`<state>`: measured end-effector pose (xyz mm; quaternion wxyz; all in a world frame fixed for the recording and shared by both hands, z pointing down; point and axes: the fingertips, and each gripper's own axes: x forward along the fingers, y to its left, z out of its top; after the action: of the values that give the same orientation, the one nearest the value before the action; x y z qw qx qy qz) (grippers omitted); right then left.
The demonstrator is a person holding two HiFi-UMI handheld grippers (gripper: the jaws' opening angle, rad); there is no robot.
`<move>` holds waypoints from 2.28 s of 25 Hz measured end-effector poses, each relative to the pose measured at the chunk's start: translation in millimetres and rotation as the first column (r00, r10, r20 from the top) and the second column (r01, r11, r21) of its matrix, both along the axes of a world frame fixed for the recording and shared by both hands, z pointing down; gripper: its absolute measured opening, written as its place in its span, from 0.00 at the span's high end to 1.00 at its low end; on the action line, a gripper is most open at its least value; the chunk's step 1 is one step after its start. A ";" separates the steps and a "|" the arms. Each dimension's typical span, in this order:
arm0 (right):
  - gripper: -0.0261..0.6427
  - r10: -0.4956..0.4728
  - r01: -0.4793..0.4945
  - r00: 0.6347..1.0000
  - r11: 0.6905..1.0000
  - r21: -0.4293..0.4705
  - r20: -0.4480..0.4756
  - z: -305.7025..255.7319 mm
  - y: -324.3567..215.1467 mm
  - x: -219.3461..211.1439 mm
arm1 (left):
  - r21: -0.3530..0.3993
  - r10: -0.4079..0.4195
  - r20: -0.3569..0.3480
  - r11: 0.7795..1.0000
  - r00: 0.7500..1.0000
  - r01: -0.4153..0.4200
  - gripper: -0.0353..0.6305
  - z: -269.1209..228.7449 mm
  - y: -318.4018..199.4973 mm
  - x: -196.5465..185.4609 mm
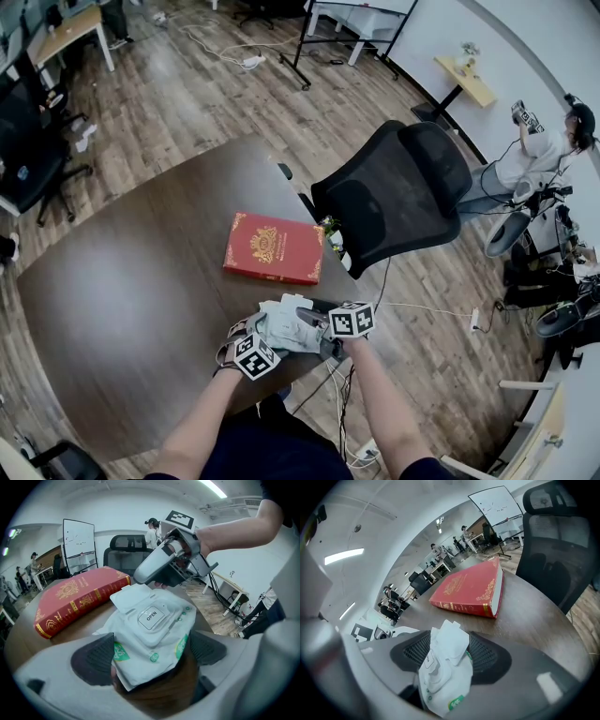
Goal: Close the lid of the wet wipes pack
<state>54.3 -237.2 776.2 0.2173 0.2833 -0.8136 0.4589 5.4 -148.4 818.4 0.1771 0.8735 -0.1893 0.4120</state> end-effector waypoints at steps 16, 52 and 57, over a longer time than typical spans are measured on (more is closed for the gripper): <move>0.57 -0.137 0.133 0.987 0.990 0.055 0.082 -38.4 41.6 -14.9 | -0.003 0.000 0.009 1.000 1.000 0.000 0.20 -0.3 0.4 0.2; 0.63 -0.177 0.216 0.882 0.975 0.041 -0.436 22.2 64.2 -21.3 | -0.003 -0.009 0.008 1.000 1.000 0.009 0.20 3.1 -0.1 0.5; 0.63 -0.184 0.230 0.865 0.972 0.043 -0.468 22.8 64.4 -21.9 | -0.003 -0.009 0.009 1.000 1.000 0.009 0.20 2.9 0.6 0.8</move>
<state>32.4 -172.8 799.1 0.4380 0.3054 -0.7856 0.3127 6.2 -147.9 821.2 0.1795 0.8706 -0.1931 0.4155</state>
